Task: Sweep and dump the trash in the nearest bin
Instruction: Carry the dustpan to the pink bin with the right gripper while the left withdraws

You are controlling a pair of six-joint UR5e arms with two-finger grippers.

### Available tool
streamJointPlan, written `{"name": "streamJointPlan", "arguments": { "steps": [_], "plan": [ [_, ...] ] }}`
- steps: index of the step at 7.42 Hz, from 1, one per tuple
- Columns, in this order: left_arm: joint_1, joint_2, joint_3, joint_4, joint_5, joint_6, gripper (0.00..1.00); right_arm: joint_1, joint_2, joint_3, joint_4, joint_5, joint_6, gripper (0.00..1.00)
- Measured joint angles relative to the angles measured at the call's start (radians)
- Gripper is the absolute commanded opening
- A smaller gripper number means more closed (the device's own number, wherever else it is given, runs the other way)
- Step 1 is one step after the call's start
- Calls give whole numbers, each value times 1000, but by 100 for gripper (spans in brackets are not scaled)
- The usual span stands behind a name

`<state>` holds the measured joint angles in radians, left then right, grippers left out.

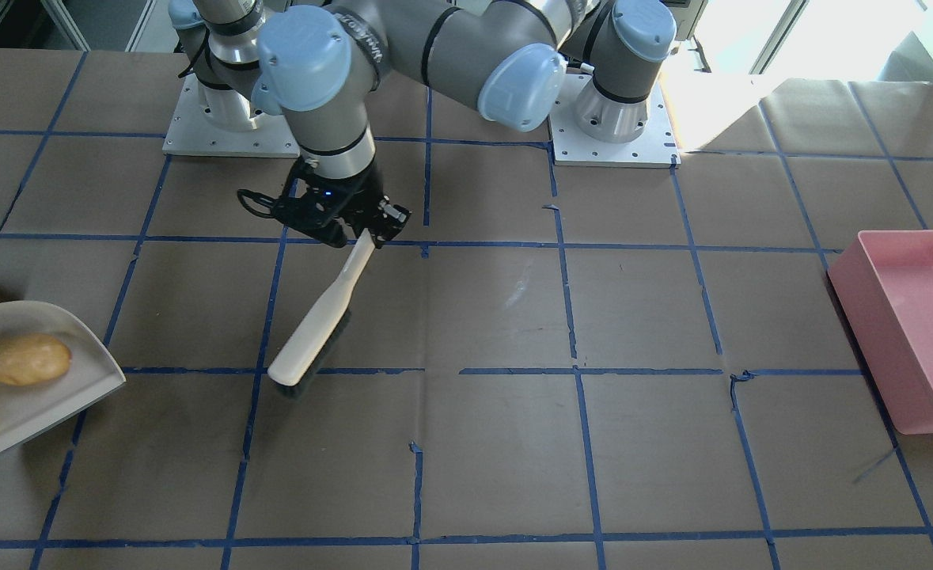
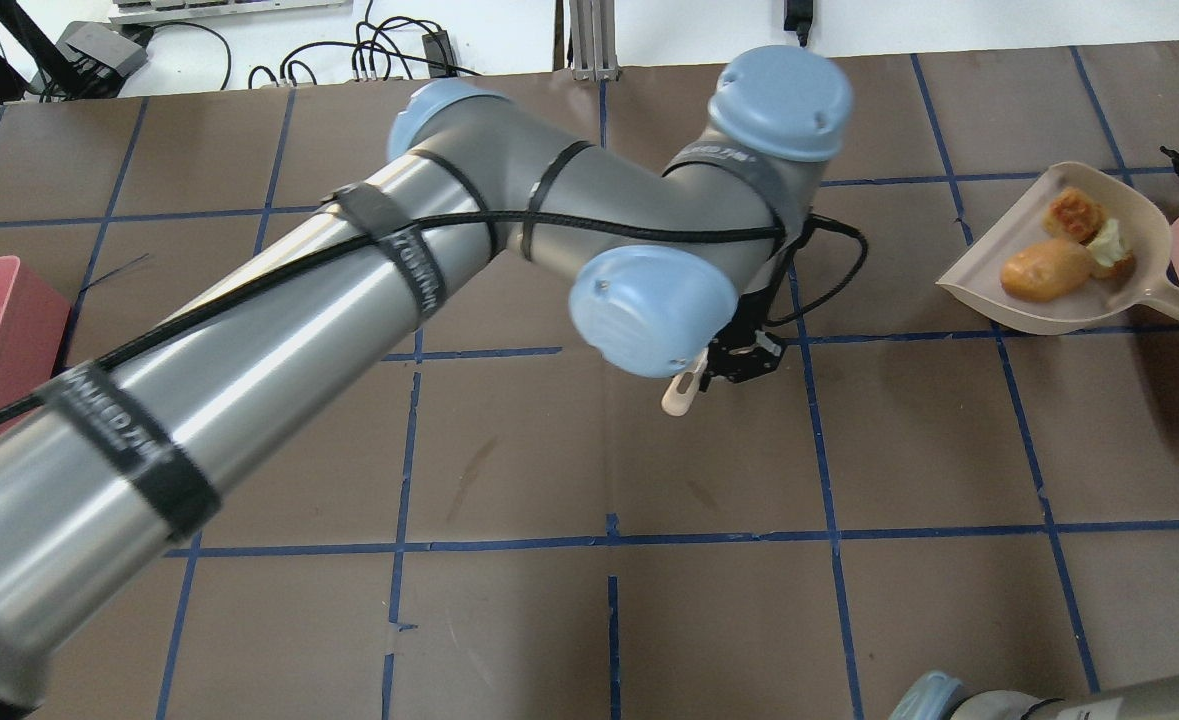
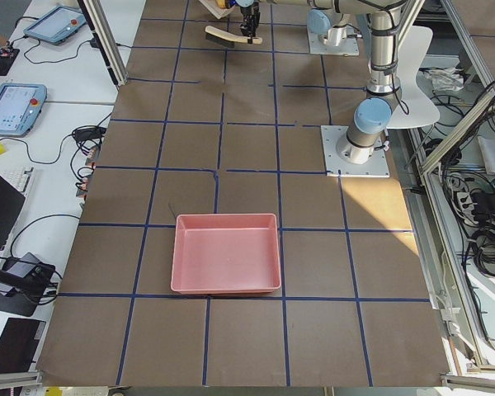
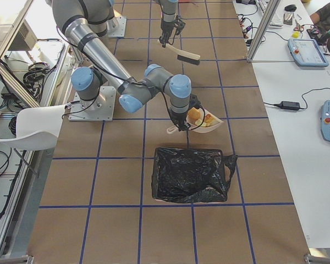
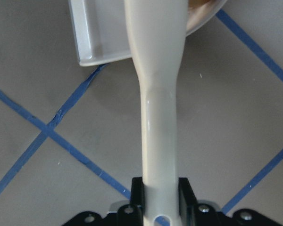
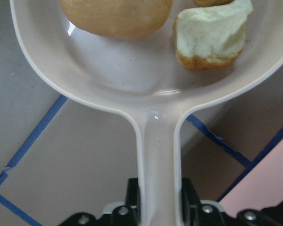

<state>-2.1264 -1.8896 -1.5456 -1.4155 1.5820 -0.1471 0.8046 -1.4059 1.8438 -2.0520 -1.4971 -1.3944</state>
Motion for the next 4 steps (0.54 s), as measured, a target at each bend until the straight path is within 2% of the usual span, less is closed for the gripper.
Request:
{"name": "streamJointPlan", "arguments": {
  "steps": [2, 4],
  "plan": [
    [66, 112, -191, 38, -5, -93, 0, -52, -42, -2, 9, 60, -1, 2],
    [95, 173, -349, 138, -94, -206, 0, -113, -87, -14, 76, 136, -1, 2]
  ]
}}
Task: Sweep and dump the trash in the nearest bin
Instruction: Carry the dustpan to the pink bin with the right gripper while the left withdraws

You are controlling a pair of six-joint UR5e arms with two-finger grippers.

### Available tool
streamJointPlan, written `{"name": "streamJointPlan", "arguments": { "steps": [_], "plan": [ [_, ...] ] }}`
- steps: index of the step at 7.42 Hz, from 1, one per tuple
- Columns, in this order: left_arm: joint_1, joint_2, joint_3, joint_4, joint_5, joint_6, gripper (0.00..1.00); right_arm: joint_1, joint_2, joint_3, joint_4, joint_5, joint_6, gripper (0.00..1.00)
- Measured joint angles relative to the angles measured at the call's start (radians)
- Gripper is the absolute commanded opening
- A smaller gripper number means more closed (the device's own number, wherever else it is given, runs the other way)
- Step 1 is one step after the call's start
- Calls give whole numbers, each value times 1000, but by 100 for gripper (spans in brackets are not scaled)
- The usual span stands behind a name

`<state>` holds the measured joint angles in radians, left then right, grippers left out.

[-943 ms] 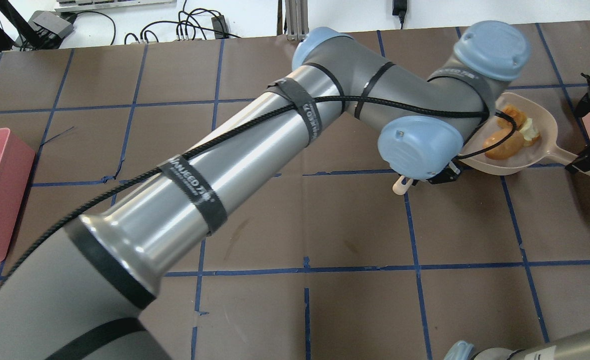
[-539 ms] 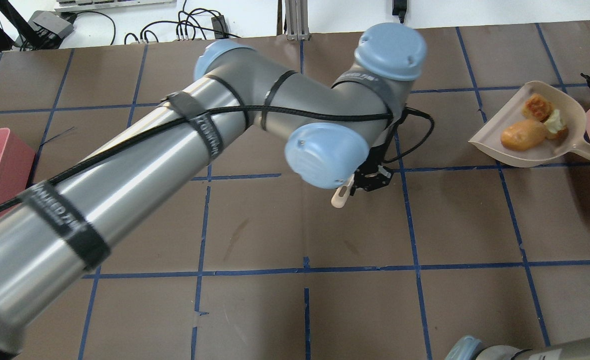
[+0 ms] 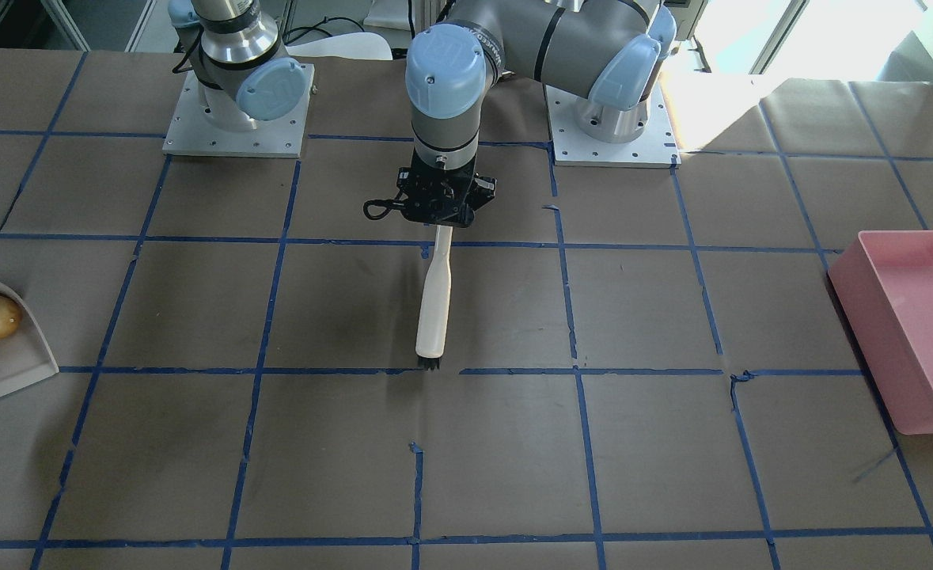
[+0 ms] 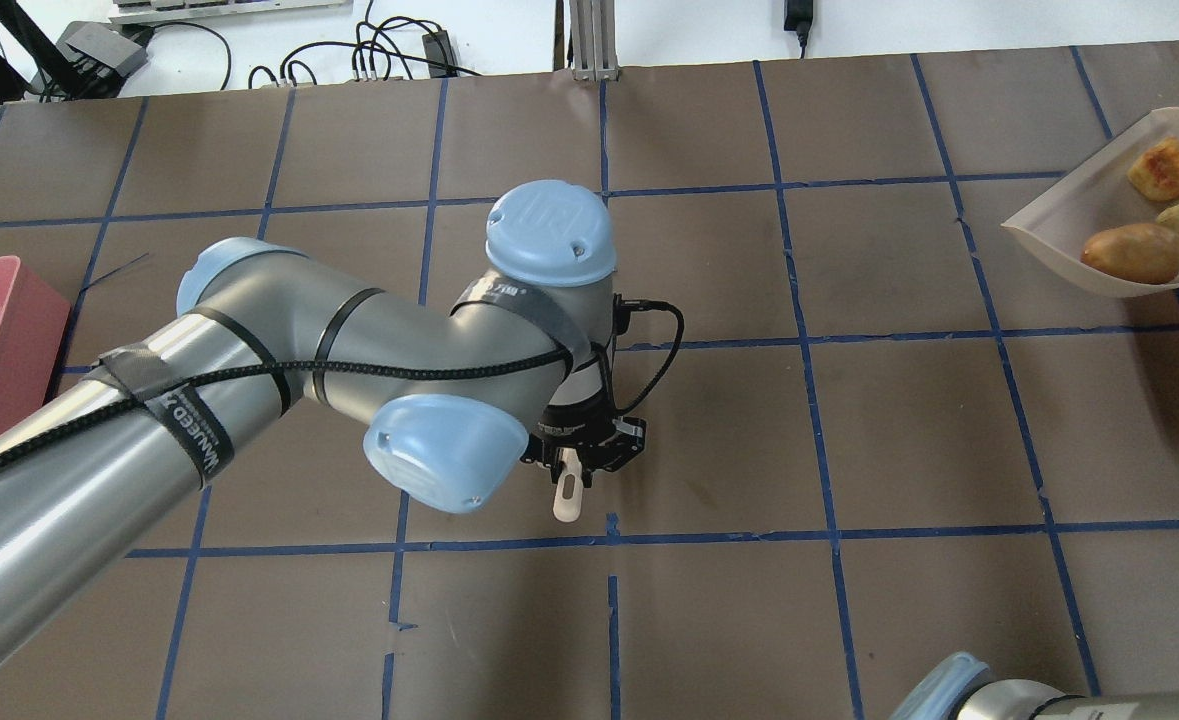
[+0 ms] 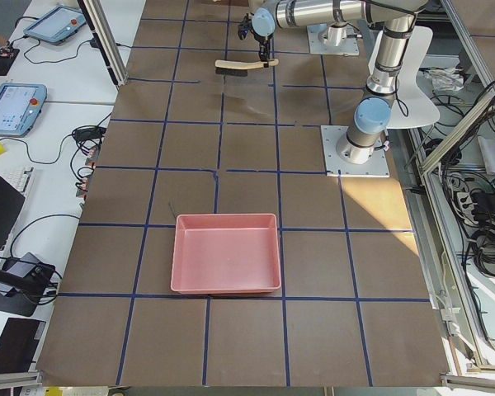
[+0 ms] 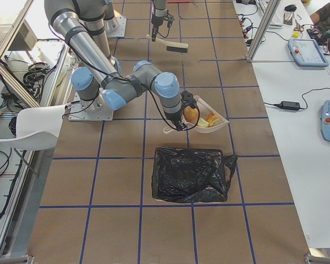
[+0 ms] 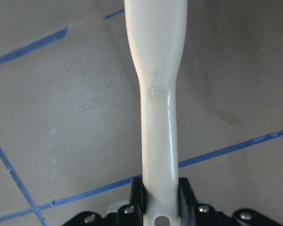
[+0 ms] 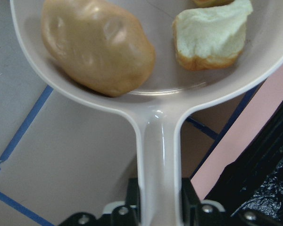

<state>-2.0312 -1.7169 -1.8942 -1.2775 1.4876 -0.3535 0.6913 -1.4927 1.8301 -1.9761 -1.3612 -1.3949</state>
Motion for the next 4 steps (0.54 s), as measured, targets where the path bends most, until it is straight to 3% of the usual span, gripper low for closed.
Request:
{"name": "streamJointPlan", "arguments": {
  "steps": [2, 4],
  "plan": [
    [-6, -2, -106, 149, -46, -81, 0, -114, -38, -37, 98, 44, -3, 1],
    [-14, -13, -123, 194, -48, -104, 0, -247, -55, -116, 232, 41, -12, 1]
  ]
}}
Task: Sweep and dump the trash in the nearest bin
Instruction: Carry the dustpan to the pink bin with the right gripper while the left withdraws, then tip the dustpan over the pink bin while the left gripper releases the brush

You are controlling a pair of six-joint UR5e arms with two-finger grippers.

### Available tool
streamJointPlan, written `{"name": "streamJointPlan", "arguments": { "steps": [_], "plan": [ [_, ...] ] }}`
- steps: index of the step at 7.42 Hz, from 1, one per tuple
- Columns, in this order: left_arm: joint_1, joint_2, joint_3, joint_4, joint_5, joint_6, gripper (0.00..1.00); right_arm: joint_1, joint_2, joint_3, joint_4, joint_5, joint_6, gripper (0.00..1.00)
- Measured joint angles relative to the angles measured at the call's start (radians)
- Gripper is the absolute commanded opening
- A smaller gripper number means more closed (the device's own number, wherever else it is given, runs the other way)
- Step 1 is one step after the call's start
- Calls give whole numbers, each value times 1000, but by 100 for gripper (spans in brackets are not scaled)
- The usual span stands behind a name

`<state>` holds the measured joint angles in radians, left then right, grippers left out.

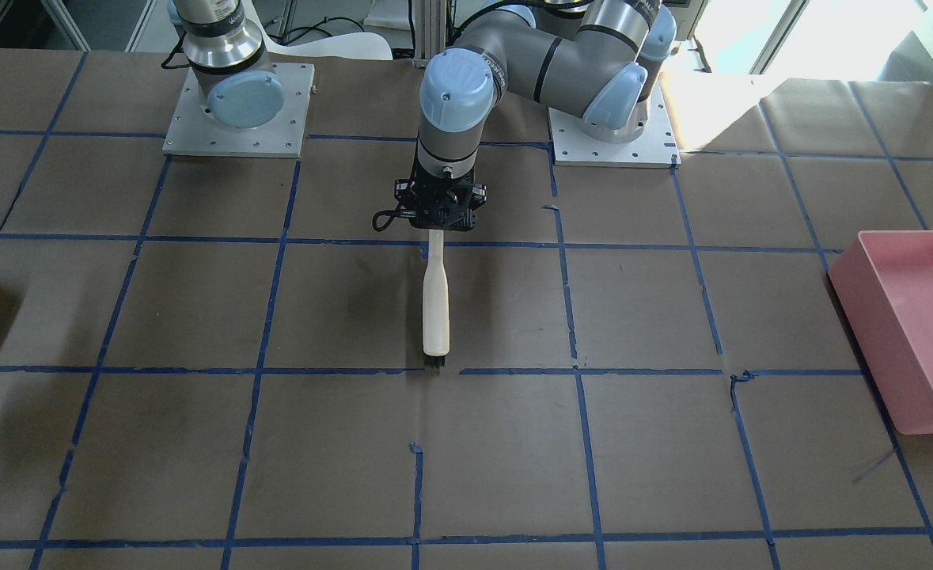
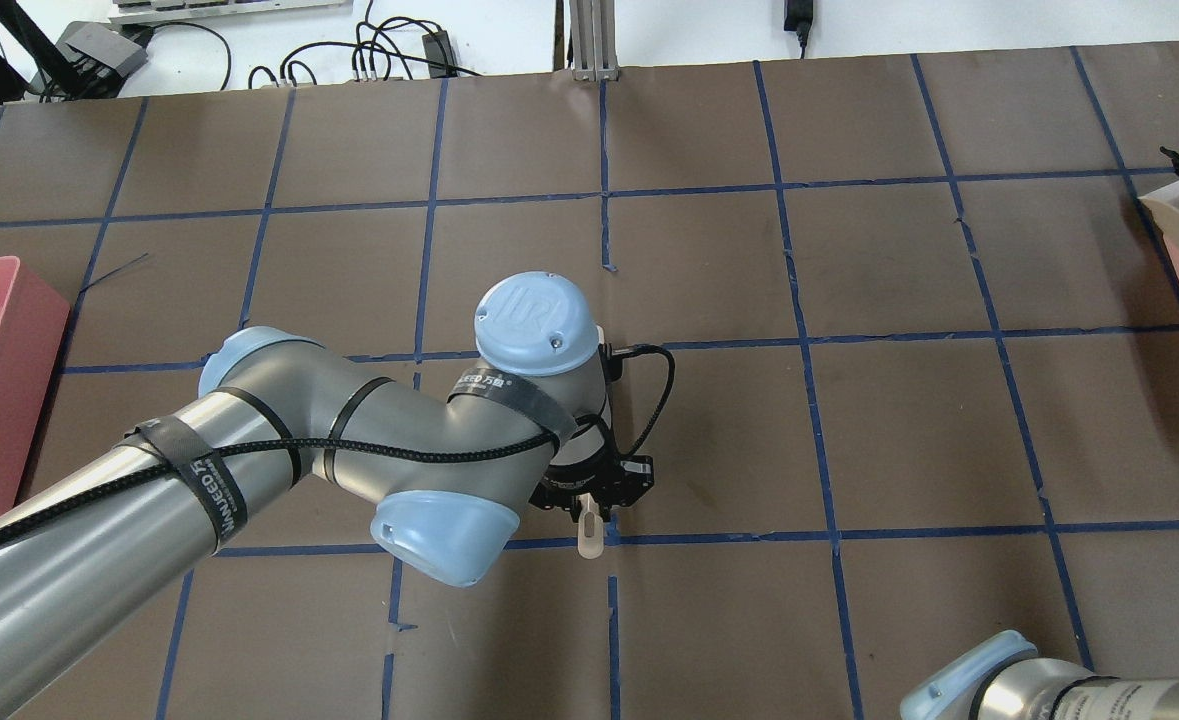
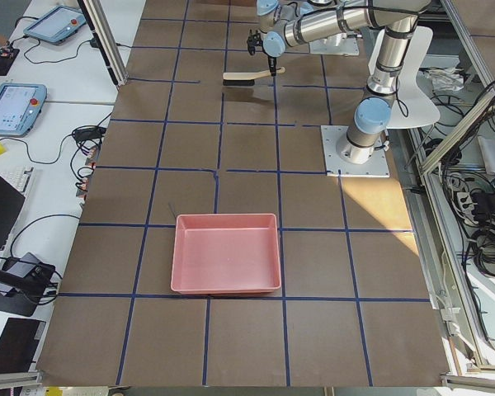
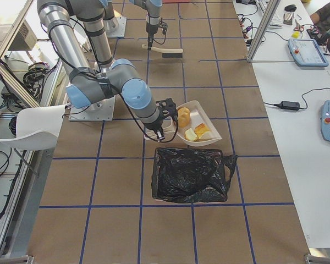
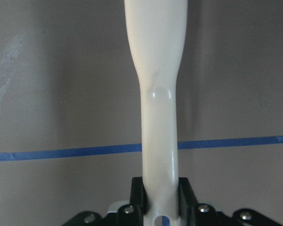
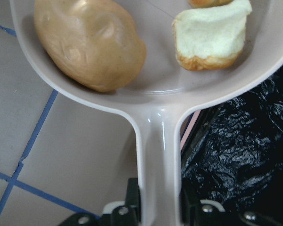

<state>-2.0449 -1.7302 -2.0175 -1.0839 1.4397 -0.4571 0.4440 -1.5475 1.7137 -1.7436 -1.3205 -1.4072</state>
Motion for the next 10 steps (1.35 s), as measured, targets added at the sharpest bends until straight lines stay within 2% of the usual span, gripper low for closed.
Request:
{"name": "streamJointPlan", "arguments": {
  "steps": [3, 4, 5, 7, 10],
  "plan": [
    [-9, -24, -1, 47, -1, -8, 2, -159, 34, -168, 180, -77, -4, 0],
    [-18, -34, -2, 60, 0, -10, 6, -175, 64, -214, 204, -100, -1, 0],
    [-26, -41, -3, 72, 1, -11, 30, -181, 91, -249, 216, -123, 5, 0],
    [-31, -46, -3, 80, 2, -12, 40, -184, 128, -288, 221, -175, 15, 0],
    [-31, -48, -1, 81, 1, -14, 45, -185, 155, -321, 221, -254, 40, 0]
  ]
}}
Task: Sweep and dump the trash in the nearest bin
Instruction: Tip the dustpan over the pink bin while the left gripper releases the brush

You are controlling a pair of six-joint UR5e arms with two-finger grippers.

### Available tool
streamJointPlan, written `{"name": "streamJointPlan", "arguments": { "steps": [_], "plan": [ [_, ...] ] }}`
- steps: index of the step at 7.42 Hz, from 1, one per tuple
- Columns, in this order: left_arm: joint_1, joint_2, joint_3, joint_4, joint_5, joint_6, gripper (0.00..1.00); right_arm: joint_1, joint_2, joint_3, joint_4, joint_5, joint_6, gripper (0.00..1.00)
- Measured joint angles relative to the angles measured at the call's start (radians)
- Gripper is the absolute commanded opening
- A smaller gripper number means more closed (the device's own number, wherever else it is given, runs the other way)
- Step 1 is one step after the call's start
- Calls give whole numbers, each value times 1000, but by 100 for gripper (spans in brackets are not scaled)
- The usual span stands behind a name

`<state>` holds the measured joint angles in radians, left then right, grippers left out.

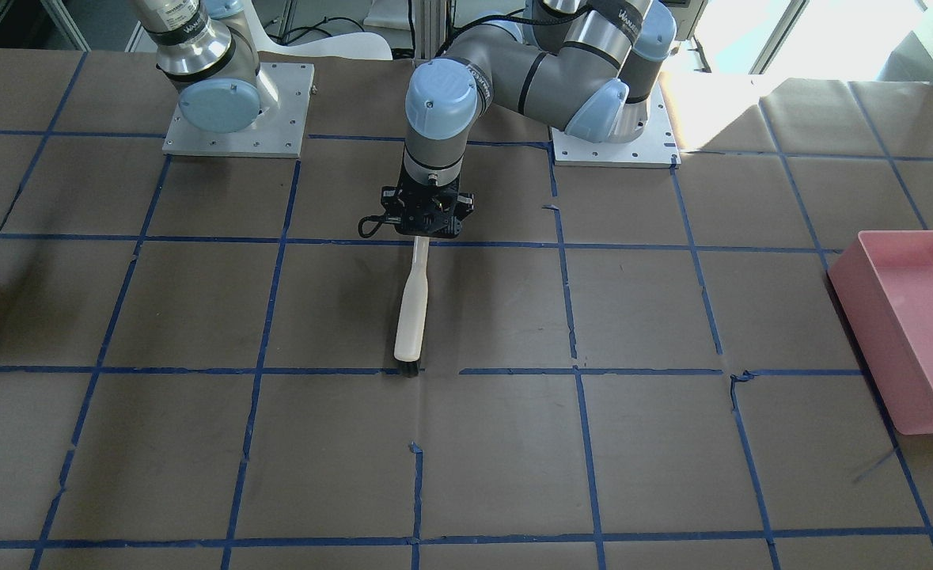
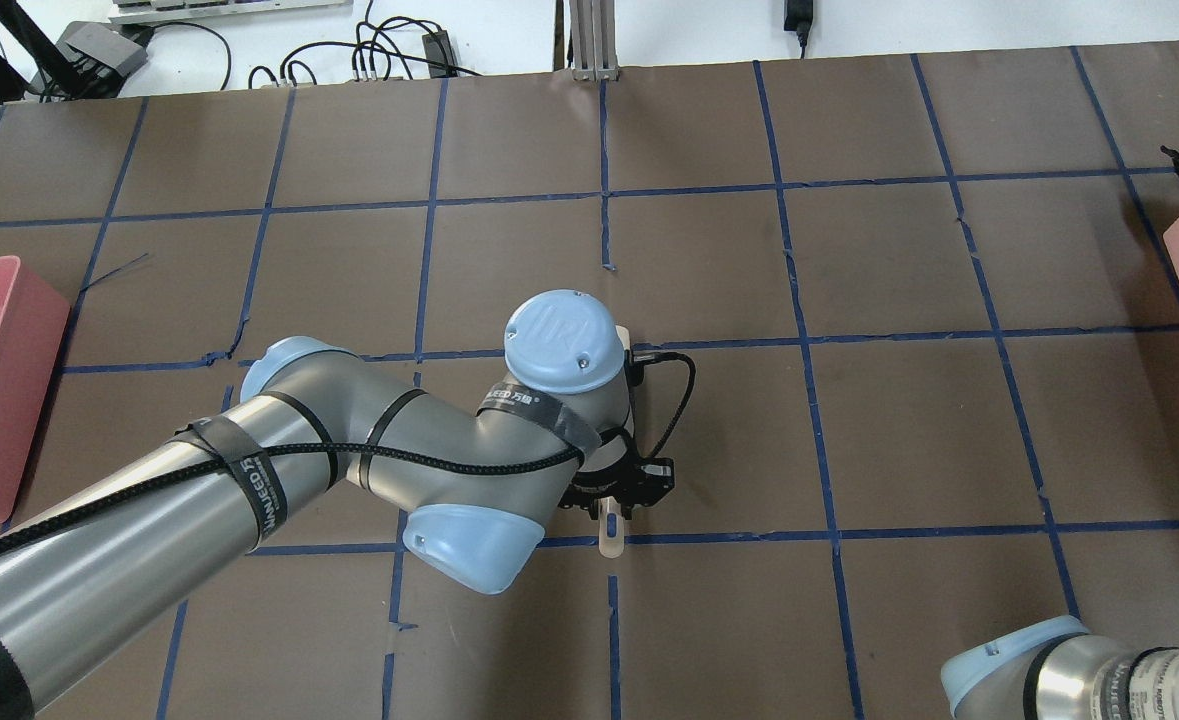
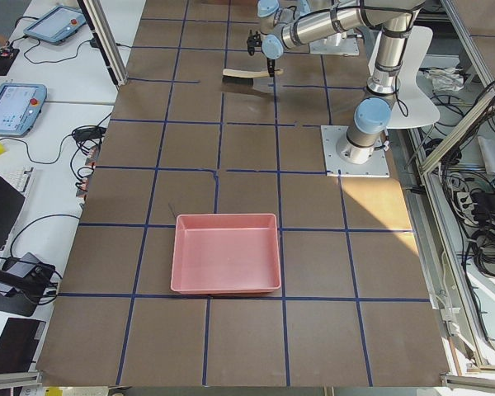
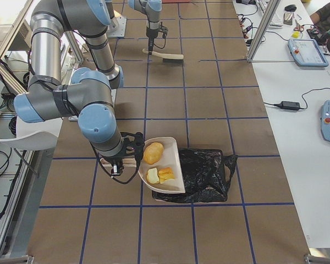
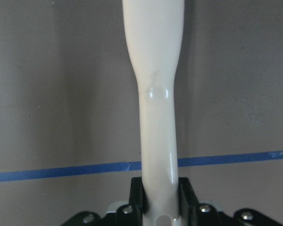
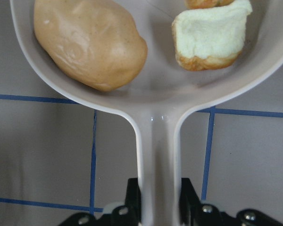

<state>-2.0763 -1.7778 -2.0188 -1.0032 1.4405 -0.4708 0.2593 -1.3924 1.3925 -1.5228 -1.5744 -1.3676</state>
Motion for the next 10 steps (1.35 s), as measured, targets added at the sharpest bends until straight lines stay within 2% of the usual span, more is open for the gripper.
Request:
{"name": "streamJointPlan", "arguments": {
  "steps": [1, 4, 6, 10],
  "plan": [
    [0, 0, 0, 0, 0, 0, 50, 1, 10, -9, -1, -21, 6, 0],
    [6, 5, 21, 7, -1, 28, 81, 13, 20, -43, -6, -97, 13, 0],
    [32, 11, 120, -35, 0, 94, 84, 28, 23, -55, -14, -145, 14, 0],
    [206, 37, 379, -335, 4, 328, 85, 83, 55, -117, -26, -223, 15, 1]
  ]
}}
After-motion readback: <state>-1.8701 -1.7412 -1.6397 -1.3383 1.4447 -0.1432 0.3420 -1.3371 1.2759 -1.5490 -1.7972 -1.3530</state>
